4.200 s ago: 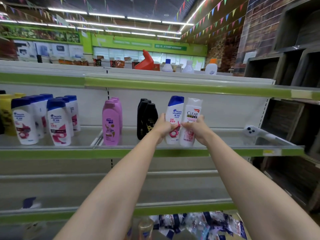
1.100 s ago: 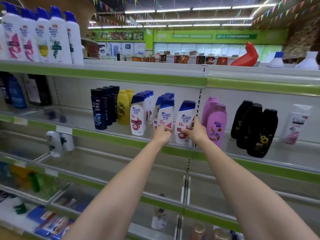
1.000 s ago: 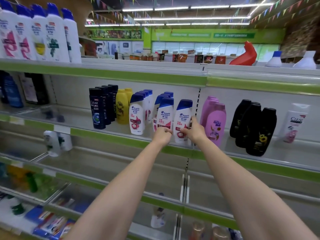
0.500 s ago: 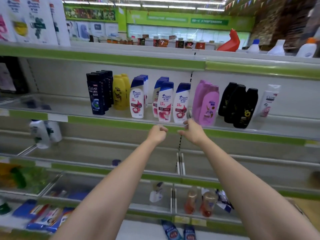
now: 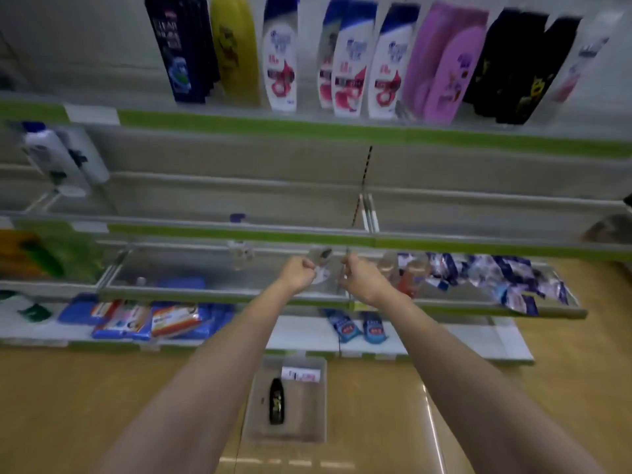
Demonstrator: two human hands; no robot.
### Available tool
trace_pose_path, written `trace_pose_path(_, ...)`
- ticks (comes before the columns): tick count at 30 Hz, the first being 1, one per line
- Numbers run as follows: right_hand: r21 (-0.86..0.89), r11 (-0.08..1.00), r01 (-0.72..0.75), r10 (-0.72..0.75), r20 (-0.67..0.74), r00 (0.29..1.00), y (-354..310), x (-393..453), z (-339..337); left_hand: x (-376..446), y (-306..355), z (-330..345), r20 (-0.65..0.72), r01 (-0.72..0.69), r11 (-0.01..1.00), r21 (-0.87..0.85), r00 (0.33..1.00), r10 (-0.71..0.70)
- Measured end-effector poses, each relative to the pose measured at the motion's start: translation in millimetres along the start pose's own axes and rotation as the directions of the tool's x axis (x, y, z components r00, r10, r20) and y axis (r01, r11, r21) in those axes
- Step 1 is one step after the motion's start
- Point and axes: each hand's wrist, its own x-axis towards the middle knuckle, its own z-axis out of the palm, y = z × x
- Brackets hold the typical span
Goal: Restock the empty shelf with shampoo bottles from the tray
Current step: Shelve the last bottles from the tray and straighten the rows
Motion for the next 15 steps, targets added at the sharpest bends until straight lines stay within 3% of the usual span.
trace_pose_path(7,0.063,0.993,-0.104,0.089,0.212,0.973,54.6,7.1,104.9,1.3,-108.1,42.2,0.067,0.223,0.965,0.138,0.97,-0.234)
trace_pose_path(15,0.094,0.974,-0.206,0.149,0.418,0.896,118.2,16.8,214.4,2.7,-206.6,89.6,0.042,0.428,0.899,0.093,0.9,-0.433)
